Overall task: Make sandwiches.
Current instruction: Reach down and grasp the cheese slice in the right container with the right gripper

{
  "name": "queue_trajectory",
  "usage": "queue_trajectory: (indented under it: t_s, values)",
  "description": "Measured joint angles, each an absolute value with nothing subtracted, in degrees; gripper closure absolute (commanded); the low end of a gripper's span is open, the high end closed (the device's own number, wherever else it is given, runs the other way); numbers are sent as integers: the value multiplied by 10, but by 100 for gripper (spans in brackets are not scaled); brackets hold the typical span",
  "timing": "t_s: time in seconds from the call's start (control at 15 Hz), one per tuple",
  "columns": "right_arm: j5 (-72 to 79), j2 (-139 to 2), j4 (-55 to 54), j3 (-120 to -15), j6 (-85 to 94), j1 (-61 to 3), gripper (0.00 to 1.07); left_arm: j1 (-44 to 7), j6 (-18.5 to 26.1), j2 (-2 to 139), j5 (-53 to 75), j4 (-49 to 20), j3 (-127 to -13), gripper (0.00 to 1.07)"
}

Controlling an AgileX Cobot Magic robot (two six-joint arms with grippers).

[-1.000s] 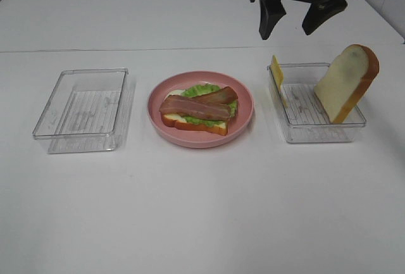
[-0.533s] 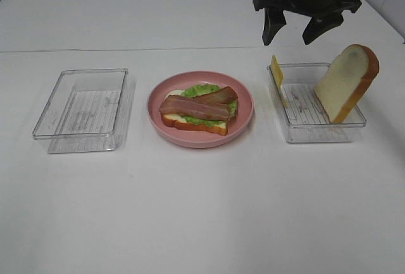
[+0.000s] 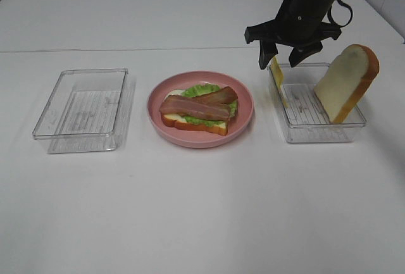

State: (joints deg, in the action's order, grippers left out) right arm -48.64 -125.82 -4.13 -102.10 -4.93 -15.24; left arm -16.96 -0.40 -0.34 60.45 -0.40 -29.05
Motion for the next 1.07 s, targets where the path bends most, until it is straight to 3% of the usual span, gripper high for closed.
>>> queue_trajectory:
  t_s: [0.73, 0.93, 1.0, 1.07]
  values:
    - [-473, -1280, -41, -1021, -50, -152, 67, -170, -4, -3, 604, -4, -290, 29]
    - [-476, -1280, -41, -1021, -50, -152, 92, -170, -4, -3, 604, -4, -290, 29]
    - [-479, -1280, -40, -1021, -50, -152, 107, -170, -4, -3, 604, -4, -290, 29]
    - [-480, -1280, -40, -1021, -50, -152, 107, -170, -4, -3, 604, -4, -290, 29]
